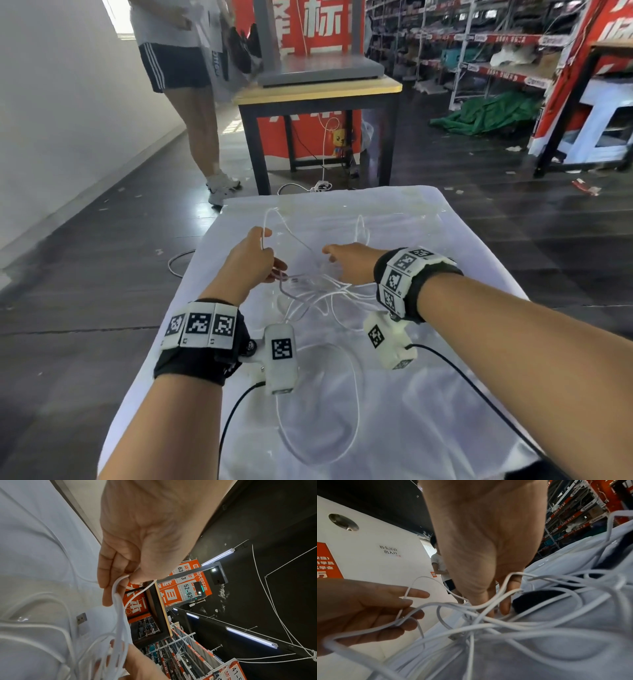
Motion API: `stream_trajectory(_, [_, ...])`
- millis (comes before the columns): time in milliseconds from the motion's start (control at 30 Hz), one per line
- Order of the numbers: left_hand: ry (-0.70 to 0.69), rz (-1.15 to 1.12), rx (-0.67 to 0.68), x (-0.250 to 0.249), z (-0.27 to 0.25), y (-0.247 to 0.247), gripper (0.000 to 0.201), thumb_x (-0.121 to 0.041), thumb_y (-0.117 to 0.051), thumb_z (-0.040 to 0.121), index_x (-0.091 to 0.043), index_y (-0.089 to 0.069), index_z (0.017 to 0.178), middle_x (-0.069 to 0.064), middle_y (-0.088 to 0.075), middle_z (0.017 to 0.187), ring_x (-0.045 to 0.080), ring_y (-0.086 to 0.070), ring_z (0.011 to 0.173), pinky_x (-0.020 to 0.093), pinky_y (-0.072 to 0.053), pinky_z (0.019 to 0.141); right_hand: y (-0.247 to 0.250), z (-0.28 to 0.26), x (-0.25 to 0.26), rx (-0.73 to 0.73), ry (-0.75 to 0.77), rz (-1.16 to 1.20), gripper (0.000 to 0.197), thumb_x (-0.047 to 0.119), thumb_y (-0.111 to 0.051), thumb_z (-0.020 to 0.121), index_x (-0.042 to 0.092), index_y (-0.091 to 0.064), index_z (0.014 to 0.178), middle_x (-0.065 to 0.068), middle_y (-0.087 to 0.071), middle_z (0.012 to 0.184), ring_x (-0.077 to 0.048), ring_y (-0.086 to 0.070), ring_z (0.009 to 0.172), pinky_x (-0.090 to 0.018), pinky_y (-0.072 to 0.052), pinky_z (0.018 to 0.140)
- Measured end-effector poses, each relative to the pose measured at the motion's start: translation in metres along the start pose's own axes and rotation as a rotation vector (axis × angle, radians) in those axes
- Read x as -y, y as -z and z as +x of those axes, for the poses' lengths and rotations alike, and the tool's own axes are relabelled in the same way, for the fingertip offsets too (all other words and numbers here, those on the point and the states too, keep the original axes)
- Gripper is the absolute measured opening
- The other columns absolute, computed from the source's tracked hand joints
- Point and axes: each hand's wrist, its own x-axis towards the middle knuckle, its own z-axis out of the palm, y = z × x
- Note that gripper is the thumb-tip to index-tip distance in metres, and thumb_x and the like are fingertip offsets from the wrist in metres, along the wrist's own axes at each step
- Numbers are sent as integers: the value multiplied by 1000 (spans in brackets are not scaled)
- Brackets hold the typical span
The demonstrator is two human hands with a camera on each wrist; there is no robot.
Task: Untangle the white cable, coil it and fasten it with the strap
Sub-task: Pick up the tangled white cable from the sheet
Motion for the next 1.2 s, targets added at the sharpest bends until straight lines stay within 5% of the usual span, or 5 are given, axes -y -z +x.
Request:
stream_trajectory(233, [-63, -129, -49, 0, 1, 4, 35, 5, -36, 90, -12, -53, 115, 18, -70, 94, 30, -70, 82, 37, -55, 84, 6, -4, -13, -261, -95, 65, 25, 20, -49, 94, 8, -69, 104, -13, -65, 115, -30, -60, 104, -30, -44, 81])
stream_trajectory(633, [-178, -142, -342, 8, 12, 14, 54, 19, -29, 78, -20, -57, 103, 8, -55, 126, 18, -53, 116, 21, -38, 66, 64, -40, -35, -1251, -98, 632, 32, -6, -32, 89, 5, -54, 110, -8, -46, 105, -19, -44, 84, -19, -30, 63])
stream_trajectory(933, [-315, 430, -153, -18, -8, 4, 68, -12, -64, 88, -22, -31, 147, 5, -29, 153, 28, -37, 135, 39, -32, 108, 53, -41, -20, -813, 125, 477, 17, 1, -55, 86, 6, -65, 99, -2, -63, 93, -16, -58, 88, -17, -45, 74])
stream_trajectory(1067, [-389, 250, 344, -39, -23, -25, 74, -29, -71, 85, -32, -27, 145, -14, -39, 135, 1, -36, 120, 8, -28, 96, 61, -36, 4, -665, 251, 596, 26, -6, -53, 86, 19, -55, 88, -1, -66, 97, -12, -65, 91, -21, -52, 80])
stream_trajectory(1200, [-338, 213, 224, -31, -14, -40, 17, -29, -49, 98, -19, -62, 101, -6, -62, 108, 12, -55, 100, 18, -42, 77, 65, -39, 14, -597, 342, 624, 41, -18, -40, 78, 16, -57, 91, -5, -61, 111, -15, -62, 104, -25, -54, 86])
